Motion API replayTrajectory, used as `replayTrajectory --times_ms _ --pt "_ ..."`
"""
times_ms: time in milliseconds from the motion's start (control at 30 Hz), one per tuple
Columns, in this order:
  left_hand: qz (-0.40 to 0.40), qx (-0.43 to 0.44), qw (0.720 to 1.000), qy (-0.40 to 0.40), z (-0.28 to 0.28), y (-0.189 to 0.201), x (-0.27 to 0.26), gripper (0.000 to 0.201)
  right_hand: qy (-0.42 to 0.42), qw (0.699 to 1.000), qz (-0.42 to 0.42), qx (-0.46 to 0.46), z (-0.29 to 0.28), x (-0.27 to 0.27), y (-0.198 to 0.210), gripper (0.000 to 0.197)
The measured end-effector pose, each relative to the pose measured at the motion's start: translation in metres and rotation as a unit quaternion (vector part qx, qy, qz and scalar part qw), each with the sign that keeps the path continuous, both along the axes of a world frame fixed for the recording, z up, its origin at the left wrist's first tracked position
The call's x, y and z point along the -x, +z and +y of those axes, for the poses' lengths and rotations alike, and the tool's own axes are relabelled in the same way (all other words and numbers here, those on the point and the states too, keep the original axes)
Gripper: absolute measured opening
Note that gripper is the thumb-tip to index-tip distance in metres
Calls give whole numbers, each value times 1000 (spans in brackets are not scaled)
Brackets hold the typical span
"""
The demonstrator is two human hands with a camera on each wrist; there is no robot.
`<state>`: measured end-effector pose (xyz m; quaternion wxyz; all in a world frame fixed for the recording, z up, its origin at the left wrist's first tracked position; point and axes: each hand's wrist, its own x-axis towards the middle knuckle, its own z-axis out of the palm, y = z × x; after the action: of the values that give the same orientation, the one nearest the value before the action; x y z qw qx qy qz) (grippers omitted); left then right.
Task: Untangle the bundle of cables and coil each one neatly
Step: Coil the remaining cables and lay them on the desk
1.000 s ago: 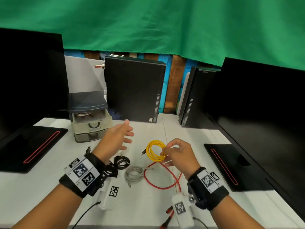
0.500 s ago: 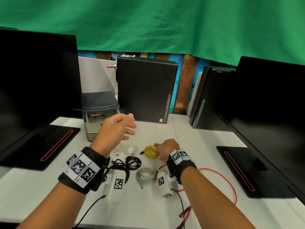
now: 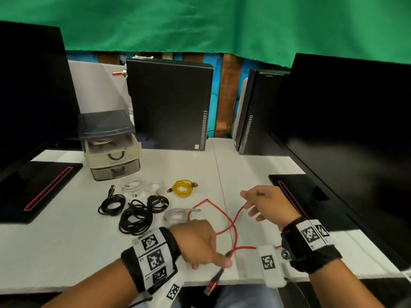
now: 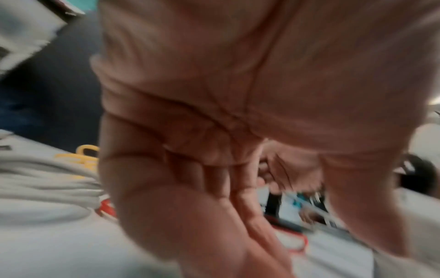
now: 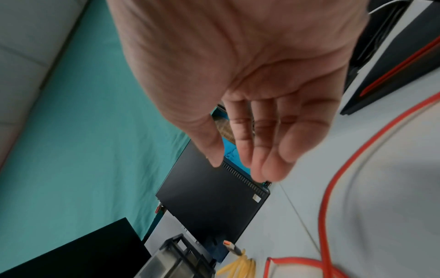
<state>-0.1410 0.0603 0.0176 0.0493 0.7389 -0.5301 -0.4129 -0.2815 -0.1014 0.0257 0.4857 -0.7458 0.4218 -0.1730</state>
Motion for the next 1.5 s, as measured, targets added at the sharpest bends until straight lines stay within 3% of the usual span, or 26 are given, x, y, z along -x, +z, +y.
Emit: replayTrajectory --times_ms 67,133,200,267,300,367,400,467,567,633,700,833,967,1100,1233,1367,1500 --pt "-116 -47 988 -91 -2 -12 20 64 20 1000 7 -1 1 3 -3 25" --pt "-192 -37 972 -130 -4 -19 31 50 50 999 21 9 2 3 -4 24" --pt "-218 -6 967 -130 -10 -20 31 29 69 997 19 24 2 1 -1 22" --pt "-206 27 973 -100 -19 -10 23 24 73 996 8 46 0 2 6 19" --pt "-154 41 985 -66 -25 0 19 23 70 996 -1 57 -1 3 10 17" --pt "44 70 996 36 -40 29 9 12 65 995 -32 63 0 5 20 18" --pt "128 85 985 82 -49 46 5 5 66 995 -51 60 0 6 26 23" --pt "196 137 963 126 -65 81 -7 7 67 992 -80 77 -2 3 40 32" --pt "255 216 929 159 -79 128 -21 15 53 981 -94 162 -19 -11 63 14" --pt "335 261 881 207 -79 160 -32 20 49 979 -78 183 -38 -19 76 5" --pt "387 308 837 235 -71 188 -47 25 44 980 -35 191 -57 -22 81 16" --pt "360 373 814 261 -53 205 -73 39 48 959 17 280 -81 -28 90 20" --pt "249 406 831 287 -43 178 -81 33 30 907 107 406 -85 -42 111 25" --pt "223 393 838 307 -35 161 -87 29 26 889 93 448 -86 -47 135 25" --pt "205 385 837 330 -29 153 -89 19 41 893 91 438 -86 -47 151 18" --pt "206 415 805 372 -24 148 -95 15 52 893 158 418 -90 -42 154 16" --pt "229 443 767 403 -22 145 -104 21 43 939 86 331 -94 -35 149 17"
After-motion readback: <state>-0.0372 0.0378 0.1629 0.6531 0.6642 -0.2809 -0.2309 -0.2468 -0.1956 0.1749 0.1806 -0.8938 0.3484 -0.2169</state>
